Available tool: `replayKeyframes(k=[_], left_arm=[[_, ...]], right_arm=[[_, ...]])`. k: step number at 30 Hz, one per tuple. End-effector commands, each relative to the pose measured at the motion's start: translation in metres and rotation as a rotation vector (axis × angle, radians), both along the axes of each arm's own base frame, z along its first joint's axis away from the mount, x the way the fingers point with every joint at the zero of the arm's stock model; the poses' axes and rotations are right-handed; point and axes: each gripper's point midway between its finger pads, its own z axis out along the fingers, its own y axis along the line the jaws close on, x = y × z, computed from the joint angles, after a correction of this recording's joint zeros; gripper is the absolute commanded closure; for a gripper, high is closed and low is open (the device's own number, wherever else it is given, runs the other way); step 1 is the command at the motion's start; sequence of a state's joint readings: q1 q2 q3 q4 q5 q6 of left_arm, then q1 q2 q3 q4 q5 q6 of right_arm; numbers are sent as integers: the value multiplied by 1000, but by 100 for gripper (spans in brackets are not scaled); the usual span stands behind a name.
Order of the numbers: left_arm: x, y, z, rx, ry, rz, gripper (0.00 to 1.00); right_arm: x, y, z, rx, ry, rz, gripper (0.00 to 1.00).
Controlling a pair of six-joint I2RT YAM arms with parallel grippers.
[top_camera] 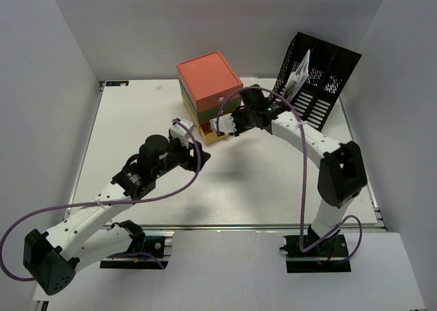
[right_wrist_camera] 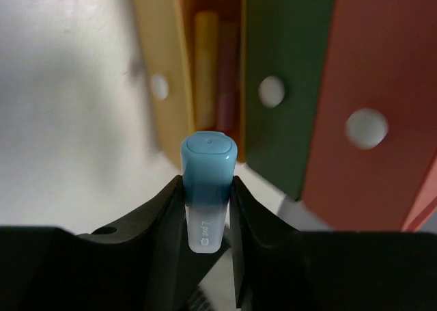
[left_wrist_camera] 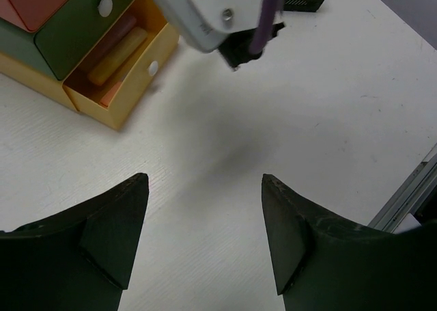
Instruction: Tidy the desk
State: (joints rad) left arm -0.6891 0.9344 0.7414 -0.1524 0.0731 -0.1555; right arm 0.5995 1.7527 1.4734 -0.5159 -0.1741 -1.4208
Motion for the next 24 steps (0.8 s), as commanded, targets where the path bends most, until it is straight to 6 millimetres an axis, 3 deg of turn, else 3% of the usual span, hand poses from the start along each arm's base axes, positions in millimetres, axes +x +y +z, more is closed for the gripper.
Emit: replayKeyframes(k=[1,3,4,5,6,8,9,24], left_arm=[[4,2,0,12,-20,9,23],[3,2,-1,16,-17,9,23],[3,2,-1,14,-16,8,23],[3,2,-2,16,-15,6,23],[3,1,-2,15,-15,3,24],[3,1,-1,12,-16,2,23],[3,1,0,12,-18,1,23],[1,2,6,-2,-34,-1,23]], right_arm=[[33,37,36,31,-208,77,100],[35,58,47,36,-237,112,100],[37,63,28,13,-190,116,100],[41,75,41,36,-203,114,100],[47,80,27,22,-176,105,100],[51,90,33,32,-181,91,100],[54,93,22,30,-157,72,100],[44,101,-18,12,-49,-11,100]])
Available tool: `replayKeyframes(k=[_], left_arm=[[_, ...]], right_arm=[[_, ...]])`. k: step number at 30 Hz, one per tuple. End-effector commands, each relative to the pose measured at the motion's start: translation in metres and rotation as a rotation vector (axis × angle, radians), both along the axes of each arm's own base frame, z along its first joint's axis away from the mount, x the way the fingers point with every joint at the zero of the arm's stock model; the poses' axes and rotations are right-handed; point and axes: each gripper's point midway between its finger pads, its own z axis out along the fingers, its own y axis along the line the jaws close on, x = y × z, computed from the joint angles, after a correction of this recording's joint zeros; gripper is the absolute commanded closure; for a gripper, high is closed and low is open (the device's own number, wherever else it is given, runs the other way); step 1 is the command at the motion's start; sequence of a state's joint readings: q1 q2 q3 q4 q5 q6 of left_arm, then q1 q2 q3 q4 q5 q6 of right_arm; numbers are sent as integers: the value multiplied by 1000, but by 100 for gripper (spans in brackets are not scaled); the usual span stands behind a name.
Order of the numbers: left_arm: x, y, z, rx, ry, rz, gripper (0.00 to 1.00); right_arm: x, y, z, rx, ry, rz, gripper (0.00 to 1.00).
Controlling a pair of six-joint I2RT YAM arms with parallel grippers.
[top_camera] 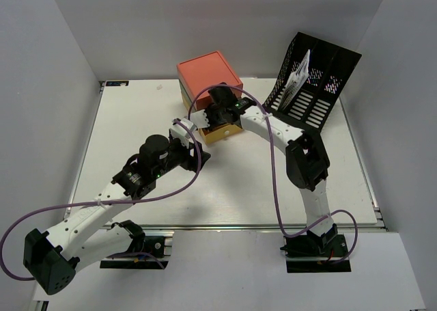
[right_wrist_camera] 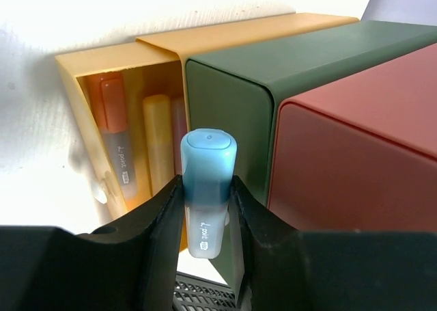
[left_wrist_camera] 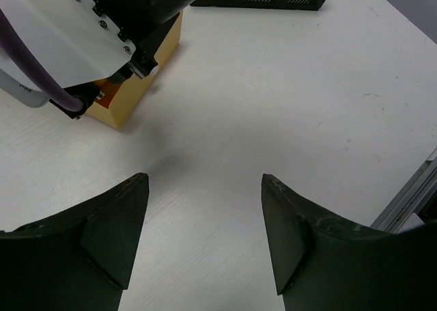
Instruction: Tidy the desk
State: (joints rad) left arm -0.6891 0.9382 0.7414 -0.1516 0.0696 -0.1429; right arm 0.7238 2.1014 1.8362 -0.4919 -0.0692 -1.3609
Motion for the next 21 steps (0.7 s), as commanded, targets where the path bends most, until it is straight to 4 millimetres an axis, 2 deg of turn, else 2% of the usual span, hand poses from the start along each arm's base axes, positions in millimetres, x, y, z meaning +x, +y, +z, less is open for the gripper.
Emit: replayKeyframes(k=[1,4,7,8,10,12,13,14,18,21], left_arm=[[-1,2,8,-13,-28,-2,23],[-1,2,7,-13,-28,-2,24],[-1,2,7,-13,-28,-3,23],[0,2,7,-13,-26,-1,24],[0,2,7,-10,-27,1,24],[0,2,7,-10,-27,1,24],[0,2,7,-10,-26,0,24],[0,2,7,-11,-30,1,24],[0,3,7,-10,-28,4,24],[0,3,7,-9,-30,5,24]], right_arm=[[-2,6,-3,17,8,-23,100],[-1,5,-6,25,-8,-33,100],[-3,3,-15,16,-2,-38,93],[-3,3,-17,14,3,-42,85],[-3,1,-20,10,8,-46,78],[-3,0,-23,4,7,-53,65],[-2,0,-21,10,2,-58,57],[-2,0,-19,16,2,-61,43],[-3,2,-6,51,0,-76,40],[-5,2,8,76,0,-80,43]])
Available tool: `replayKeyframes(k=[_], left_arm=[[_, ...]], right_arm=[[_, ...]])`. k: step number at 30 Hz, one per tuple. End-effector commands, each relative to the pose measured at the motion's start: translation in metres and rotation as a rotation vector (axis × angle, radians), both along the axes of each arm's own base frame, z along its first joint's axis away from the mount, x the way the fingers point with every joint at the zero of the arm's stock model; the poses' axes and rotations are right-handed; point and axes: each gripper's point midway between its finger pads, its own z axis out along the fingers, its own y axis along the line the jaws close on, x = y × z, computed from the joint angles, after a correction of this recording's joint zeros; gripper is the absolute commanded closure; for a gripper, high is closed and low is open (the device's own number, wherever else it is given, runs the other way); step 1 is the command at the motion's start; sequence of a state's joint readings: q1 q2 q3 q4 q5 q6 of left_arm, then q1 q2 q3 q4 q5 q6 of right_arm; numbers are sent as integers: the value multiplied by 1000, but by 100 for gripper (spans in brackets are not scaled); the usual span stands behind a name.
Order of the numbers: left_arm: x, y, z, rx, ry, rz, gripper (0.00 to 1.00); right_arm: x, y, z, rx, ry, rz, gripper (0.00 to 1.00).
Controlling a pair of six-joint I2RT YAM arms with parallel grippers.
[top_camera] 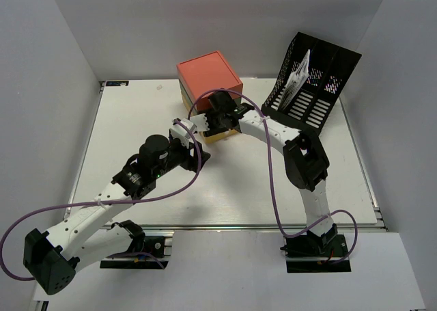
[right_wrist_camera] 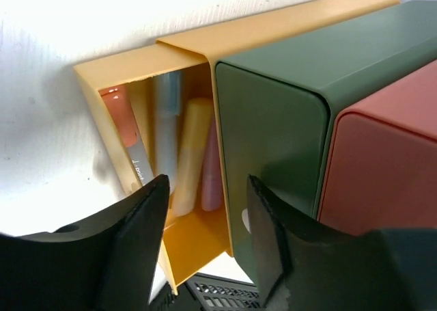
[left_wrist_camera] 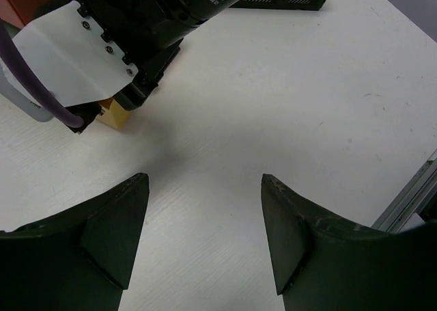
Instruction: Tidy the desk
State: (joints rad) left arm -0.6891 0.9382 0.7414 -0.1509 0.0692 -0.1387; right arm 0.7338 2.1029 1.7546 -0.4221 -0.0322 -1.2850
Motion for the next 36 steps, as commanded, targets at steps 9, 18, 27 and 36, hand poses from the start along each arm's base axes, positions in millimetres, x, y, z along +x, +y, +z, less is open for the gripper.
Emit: replayKeyframes(k=[9,18,27,36], left_arm=[[0,7,13,-26,-52,21,24],[0,13,19,-33,-83,44,25],[0,15,22,-36,-94,51,25],[0,15,23,-36,-98,52,25]], right_arm=[[-82,-31,2,-72,176,272,100],[-62,-27,-46,-151,192,211,100],[20,0,-45,-38,-74,-27,100],[60,11,-27,24,-228,-128,100]])
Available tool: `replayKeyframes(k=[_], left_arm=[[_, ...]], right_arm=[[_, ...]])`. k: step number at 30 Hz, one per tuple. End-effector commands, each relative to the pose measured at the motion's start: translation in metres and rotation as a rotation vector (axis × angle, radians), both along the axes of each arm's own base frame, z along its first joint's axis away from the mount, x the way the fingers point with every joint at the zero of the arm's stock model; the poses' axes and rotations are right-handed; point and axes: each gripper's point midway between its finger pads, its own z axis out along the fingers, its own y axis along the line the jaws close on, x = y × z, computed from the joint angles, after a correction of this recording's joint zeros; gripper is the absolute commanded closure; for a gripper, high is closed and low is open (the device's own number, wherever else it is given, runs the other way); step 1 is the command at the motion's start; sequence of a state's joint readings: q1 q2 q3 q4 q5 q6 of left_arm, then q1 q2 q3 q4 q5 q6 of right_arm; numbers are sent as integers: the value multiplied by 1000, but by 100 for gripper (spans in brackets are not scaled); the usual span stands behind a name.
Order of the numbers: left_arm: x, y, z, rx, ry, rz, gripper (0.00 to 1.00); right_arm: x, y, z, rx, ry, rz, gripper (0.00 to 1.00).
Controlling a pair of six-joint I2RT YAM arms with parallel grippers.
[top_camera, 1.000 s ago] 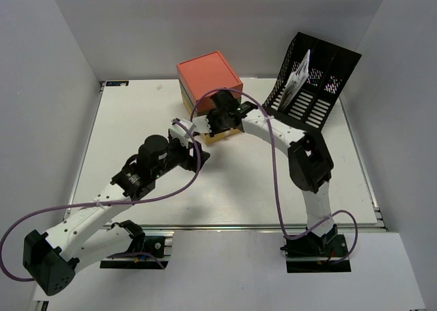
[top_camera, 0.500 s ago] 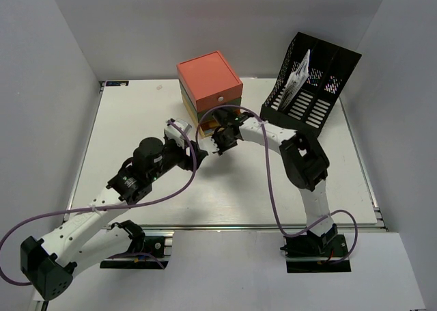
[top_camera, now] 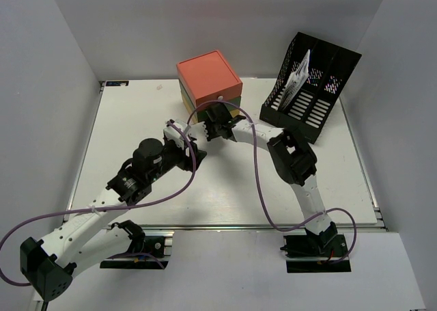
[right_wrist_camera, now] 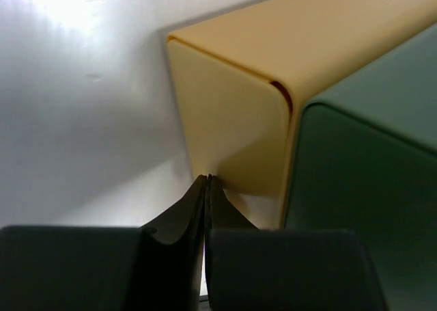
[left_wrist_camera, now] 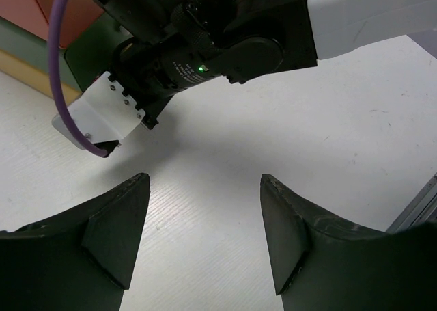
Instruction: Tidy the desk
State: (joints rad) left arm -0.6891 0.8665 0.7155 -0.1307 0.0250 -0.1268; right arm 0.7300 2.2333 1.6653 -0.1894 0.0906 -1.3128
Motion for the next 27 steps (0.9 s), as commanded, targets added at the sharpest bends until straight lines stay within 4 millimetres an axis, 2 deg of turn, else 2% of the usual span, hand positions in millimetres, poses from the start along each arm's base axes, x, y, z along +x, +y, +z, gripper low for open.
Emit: replayKeyframes(k=[1,3,4,5,7,8,10,11,13,14,16,17,21,22,24,25,26,27], left_arm=[[0,4,9,-12,-33,11,25],[0,4,8,-12,-32,12,25],[0,4,8,-11,-32,11,25],[1,4,8,-11,-34,10,24],[0,4,9,-14,-36,11,24],[0,4,10,-16,-40,6,24],[-3,3,15,-29,-56,-7,24],[-4,3,17,-33,-64,-10,23],[-8,2,21,-46,-82,-32,22],[-10,3,26,-58,-103,-36,21],[-13,3,29,-71,-125,-50,14],[-15,4,34,-88,-149,-51,9],[-18,4,27,-77,-161,-51,2],[-17,4,25,-76,-154,-49,2],[-19,1,17,-74,-115,-59,2],[-19,0,13,-73,-101,-63,2],[-21,-2,9,-73,-85,-72,2],[-22,-3,5,-77,-60,-73,2]], right_arm=[[32,18,40,94,-149,-55,100],[33,19,41,97,-151,-56,100],[28,20,38,100,-127,-51,100],[23,19,43,111,-103,-43,100],[-11,12,29,85,63,11,100],[-35,15,48,128,130,69,100],[-80,5,44,169,319,94,100],[-96,1,70,229,366,68,100],[-121,-8,86,317,509,14,94],[-129,-19,102,391,579,-75,79],[-136,-35,112,468,664,-188,64],[-135,-52,118,523,711,-302,57],[-144,-92,132,558,750,-520,56],[-146,-101,150,603,719,-543,56],[-154,-120,148,641,691,-617,56],[-155,-127,178,733,599,-578,56],[-164,-138,162,733,585,-606,56],[-160,-150,164,770,510,-652,55]])
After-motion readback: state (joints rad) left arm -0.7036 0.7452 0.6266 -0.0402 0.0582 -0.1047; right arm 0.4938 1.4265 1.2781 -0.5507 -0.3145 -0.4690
